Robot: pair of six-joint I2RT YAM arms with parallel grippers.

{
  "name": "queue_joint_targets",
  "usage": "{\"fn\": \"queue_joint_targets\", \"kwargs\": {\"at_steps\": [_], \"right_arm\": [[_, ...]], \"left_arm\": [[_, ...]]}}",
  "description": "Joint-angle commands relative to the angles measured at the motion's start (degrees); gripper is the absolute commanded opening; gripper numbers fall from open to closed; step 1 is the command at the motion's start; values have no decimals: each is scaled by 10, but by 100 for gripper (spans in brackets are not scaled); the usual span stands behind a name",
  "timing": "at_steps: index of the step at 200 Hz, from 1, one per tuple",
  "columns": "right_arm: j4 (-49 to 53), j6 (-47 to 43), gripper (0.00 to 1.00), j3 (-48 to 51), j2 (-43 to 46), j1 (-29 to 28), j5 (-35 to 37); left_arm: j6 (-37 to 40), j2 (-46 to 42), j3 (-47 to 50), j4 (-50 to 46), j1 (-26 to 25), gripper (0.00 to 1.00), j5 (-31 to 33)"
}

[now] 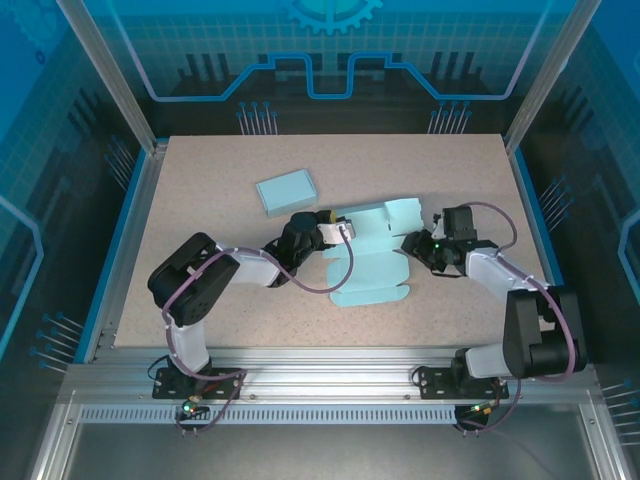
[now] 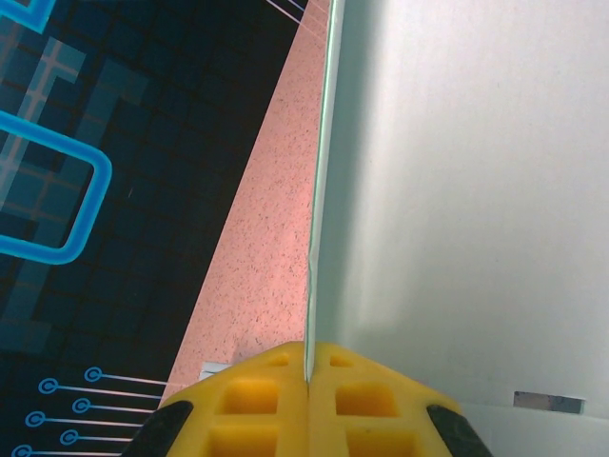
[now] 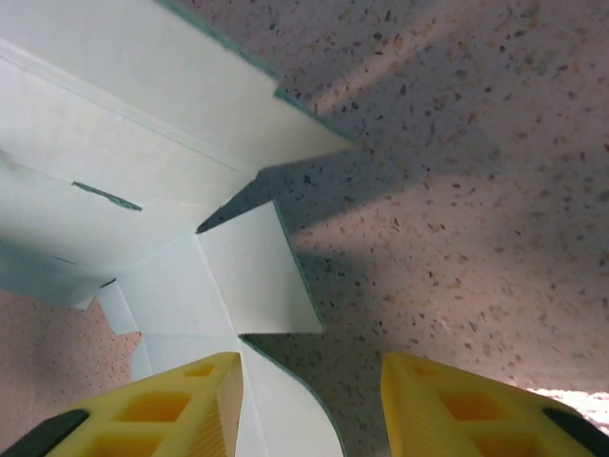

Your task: Fold the paper box

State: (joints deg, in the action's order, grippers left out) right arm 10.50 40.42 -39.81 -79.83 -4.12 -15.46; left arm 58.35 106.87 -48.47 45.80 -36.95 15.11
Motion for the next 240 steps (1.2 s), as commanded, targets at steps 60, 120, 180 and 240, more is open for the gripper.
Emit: {"fn": "queue_joint_targets", "kwargs": {"at_steps": [60, 120, 180, 240], "right_arm": [[-55, -11, 43, -36, -38, -17, -4], [-50, -3, 35, -53, -29, -47, 9], [-54, 7, 35, -66, -45, -95, 44], [-81, 19, 35, -76, -118, -118, 53]], "left_arm": [[-17, -13, 5, 17, 4, 0, -12], [1, 0, -8, 3, -1, 0, 11], [28, 24, -31, 9, -22, 0, 51], [95, 65, -41, 80, -43, 0, 104]]}}
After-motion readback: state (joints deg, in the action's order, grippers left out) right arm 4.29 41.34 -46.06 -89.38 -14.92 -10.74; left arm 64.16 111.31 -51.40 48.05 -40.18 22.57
